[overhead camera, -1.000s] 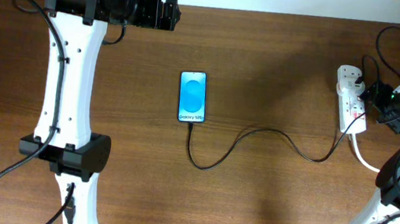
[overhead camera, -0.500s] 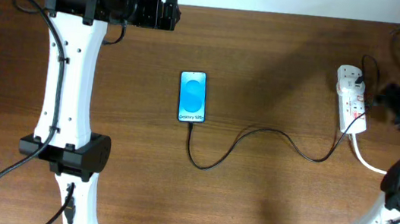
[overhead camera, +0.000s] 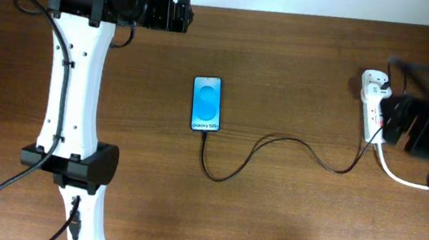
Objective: Plug charger to phone and switch on socket
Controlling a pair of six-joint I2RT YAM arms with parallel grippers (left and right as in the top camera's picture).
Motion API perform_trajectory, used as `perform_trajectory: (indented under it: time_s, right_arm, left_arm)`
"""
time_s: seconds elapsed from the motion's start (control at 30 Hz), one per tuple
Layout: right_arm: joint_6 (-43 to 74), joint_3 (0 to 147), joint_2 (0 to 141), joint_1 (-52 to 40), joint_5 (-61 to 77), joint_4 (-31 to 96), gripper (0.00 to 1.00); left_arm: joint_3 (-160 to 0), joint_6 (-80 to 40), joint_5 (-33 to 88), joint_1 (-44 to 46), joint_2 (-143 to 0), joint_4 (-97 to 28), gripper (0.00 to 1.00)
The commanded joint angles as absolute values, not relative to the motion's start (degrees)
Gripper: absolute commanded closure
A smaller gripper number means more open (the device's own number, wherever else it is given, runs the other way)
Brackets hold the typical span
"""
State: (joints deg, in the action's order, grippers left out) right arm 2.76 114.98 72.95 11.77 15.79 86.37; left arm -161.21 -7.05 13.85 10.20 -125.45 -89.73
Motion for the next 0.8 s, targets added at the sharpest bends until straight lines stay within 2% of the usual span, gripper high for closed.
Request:
perform_trajectory:
  time_s: [0.0, 0.17, 0.33, 0.4, 0.47, 0.63, 0.77]
  right_arm:
    - [2.15, 115.09, 72.36, 9.39, 16.58, 90.32, 0.01]
    - [1.28, 114.91, 73.01, 9.37, 8.95, 93.45, 0.01]
    - [-0.99, 111.11, 69.49, 6.76, 9.13, 92.79, 0.01]
    - [-0.43, 101.38, 62.15, 4.08, 8.03, 81.60, 0.01]
    - [4.16, 84.71, 51.16, 2.02, 3.75, 65.67, 0.02]
    - [10.41, 42.37, 23.49, 0.51, 3.81, 30.06, 0.01]
    - [12.53, 20.60, 9.89, -1.48, 3.81, 11.25, 0.01]
  left_arm:
    - [-161.51, -6.55, 13.47, 10.33, -123.74, -89.69, 0.01]
    - [-161.51, -6.55, 13.47, 10.33, -123.74, -89.69, 0.00]
    - [-161.51, -6.55, 13.45, 10.33, -123.74, -89.69, 0.01]
    - [-161.51, -6.55, 13.47, 10.33, -123.74, -89.69, 0.00]
    - [-161.51, -6.55, 13.47, 10.33, -123.74, -89.69, 0.01]
    - [-161.51, -6.55, 13.45, 10.33, -123.74, -89.69, 0.00]
    - [-161.51, -6.55, 13.47, 10.33, -123.74, -89.69, 0.01]
